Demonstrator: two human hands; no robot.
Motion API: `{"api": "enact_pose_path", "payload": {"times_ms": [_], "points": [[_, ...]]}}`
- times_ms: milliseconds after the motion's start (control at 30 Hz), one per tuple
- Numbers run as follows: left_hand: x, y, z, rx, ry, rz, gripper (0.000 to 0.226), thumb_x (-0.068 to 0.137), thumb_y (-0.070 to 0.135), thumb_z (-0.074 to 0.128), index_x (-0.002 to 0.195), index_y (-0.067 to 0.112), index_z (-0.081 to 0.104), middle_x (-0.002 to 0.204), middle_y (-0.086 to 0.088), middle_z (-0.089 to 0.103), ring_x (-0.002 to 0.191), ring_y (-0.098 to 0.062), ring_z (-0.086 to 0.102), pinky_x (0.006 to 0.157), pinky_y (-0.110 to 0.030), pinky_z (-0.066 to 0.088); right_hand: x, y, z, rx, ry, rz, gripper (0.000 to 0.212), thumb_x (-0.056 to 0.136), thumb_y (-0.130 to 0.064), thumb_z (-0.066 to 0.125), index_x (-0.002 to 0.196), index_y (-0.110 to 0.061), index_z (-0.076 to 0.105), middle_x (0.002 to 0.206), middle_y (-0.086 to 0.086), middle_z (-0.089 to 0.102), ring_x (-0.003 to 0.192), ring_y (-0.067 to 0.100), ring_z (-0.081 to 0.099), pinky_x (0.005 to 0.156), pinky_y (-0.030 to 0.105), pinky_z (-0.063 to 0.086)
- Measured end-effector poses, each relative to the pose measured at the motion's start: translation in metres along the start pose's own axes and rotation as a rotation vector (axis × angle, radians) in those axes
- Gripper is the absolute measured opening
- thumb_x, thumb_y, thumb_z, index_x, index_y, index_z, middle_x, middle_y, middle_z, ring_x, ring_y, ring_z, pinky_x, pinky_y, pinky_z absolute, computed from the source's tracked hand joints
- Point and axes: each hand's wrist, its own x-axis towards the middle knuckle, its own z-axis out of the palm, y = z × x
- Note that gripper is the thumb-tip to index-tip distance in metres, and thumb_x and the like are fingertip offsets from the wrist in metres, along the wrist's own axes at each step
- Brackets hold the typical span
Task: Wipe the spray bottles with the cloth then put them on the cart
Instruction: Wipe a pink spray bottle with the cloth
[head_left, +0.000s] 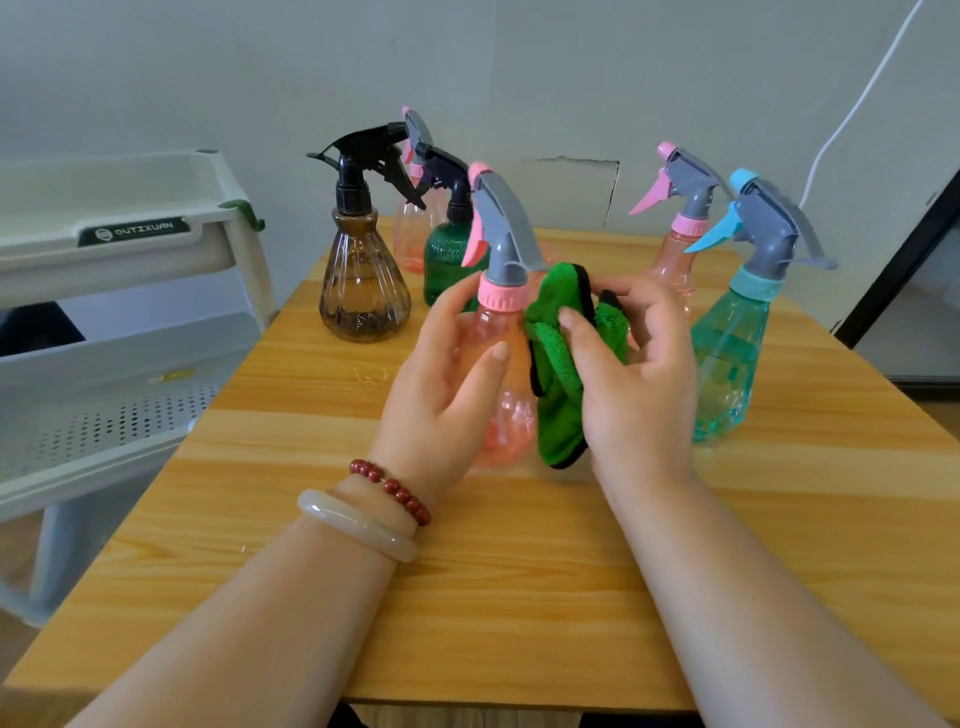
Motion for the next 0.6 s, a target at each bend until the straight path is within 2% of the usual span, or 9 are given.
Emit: {"api": "enact_pose_path", "payload": {"times_ms": [67, 167, 200, 267, 333, 433, 533, 600], "points": [[-0.001, 0.002, 0.001, -0.025, -0.021, 0.026, 0.047, 0.095, 0.037, 0.047, 0.14, 0.025, 0.043, 0.122, 0.008, 0.063, 0.115, -0.007, 0.06, 0.1, -0.034, 0.049, -0.001, -0.003, 0.002, -0.001, -0.02, -0.025, 0.017, 0.086, -0.022, 0.067, 0.103, -0.022, 0.069, 0.105, -0.01, 0.07, 0.105, 0.008, 0.064, 0.089, 0.029, 0.051], [-0.001, 0.002, 0.003, 0.027, -0.004, 0.069, 0.037, 0.095, 0.044, 0.045, 0.131, 0.035, 0.044, 0.117, 0.013, 0.06, 0.109, 0.004, 0.057, 0.091, -0.011, 0.044, -0.004, -0.006, 0.0, 0.066, -0.213, -0.025, 0.031, 0.087, -0.025, 0.059, 0.115, -0.015, 0.07, 0.124, -0.003, 0.065, 0.123, 0.009, 0.056, 0.104, 0.031, 0.045], [0.0, 0.002, 0.003, 0.06, 0.024, 0.078, 0.035, 0.095, 0.044, 0.043, 0.129, 0.036, 0.045, 0.115, 0.012, 0.058, 0.107, 0.005, 0.055, 0.089, -0.008, 0.042, -0.005, -0.007, -0.001, 0.075, -0.284, -0.021, 0.038, 0.084, -0.024, 0.057, 0.12, -0.016, 0.067, 0.13, -0.004, 0.06, 0.128, 0.009, 0.051, 0.107, 0.029, 0.042], [0.001, 0.0, 0.002, 0.087, 0.055, 0.083, 0.037, 0.096, 0.044, 0.042, 0.13, 0.03, 0.049, 0.112, 0.006, 0.059, 0.107, -0.001, 0.056, 0.09, -0.013, 0.045, -0.007, -0.009, -0.002, 0.021, -0.325, -0.054, 0.046, 0.081, -0.015, 0.058, 0.126, -0.02, 0.061, 0.132, -0.005, 0.053, 0.132, 0.008, 0.046, 0.108, 0.024, 0.04], [0.001, 0.0, 0.0, 0.054, 0.063, 0.069, 0.04, 0.098, 0.042, 0.042, 0.134, 0.026, 0.05, 0.115, 0.006, 0.062, 0.11, -0.007, 0.059, 0.094, -0.025, 0.049, -0.007, -0.009, -0.002, -0.106, -0.248, -0.144, 0.047, 0.084, -0.01, 0.063, 0.13, -0.019, 0.059, 0.129, -0.005, 0.056, 0.127, 0.009, 0.05, 0.105, 0.022, 0.042], [0.001, 0.003, 0.0, -0.01, 0.062, 0.072, 0.041, 0.099, 0.037, 0.042, 0.138, 0.027, 0.045, 0.116, 0.016, 0.065, 0.109, -0.005, 0.062, 0.093, -0.028, 0.052, -0.003, -0.01, -0.003, -0.059, -0.109, -0.107, 0.043, 0.085, -0.016, 0.073, 0.126, -0.017, 0.06, 0.122, -0.003, 0.065, 0.116, 0.012, 0.062, 0.098, 0.036, 0.052], [0.001, 0.005, 0.0, -0.034, 0.042, 0.094, 0.041, 0.099, 0.035, 0.039, 0.14, 0.034, 0.037, 0.112, 0.035, 0.061, 0.099, 0.008, 0.059, 0.087, -0.017, 0.048, -0.004, -0.014, -0.005, -0.073, -0.034, -0.132, 0.024, 0.084, -0.023, 0.075, 0.106, -0.02, 0.067, 0.1, -0.004, 0.071, 0.095, 0.013, 0.068, 0.083, 0.038, 0.057], [0.001, 0.006, 0.002, -0.036, 0.024, 0.149, 0.043, 0.1, 0.033, 0.037, 0.142, 0.026, 0.039, 0.112, 0.036, 0.059, 0.098, 0.011, 0.056, 0.085, -0.013, 0.046, -0.006, -0.018, -0.005, -0.1, -0.033, -0.231, 0.016, 0.086, -0.021, 0.073, 0.101, -0.02, 0.066, 0.095, -0.006, 0.07, 0.091, 0.01, 0.067, 0.08, 0.032, 0.056]]}}
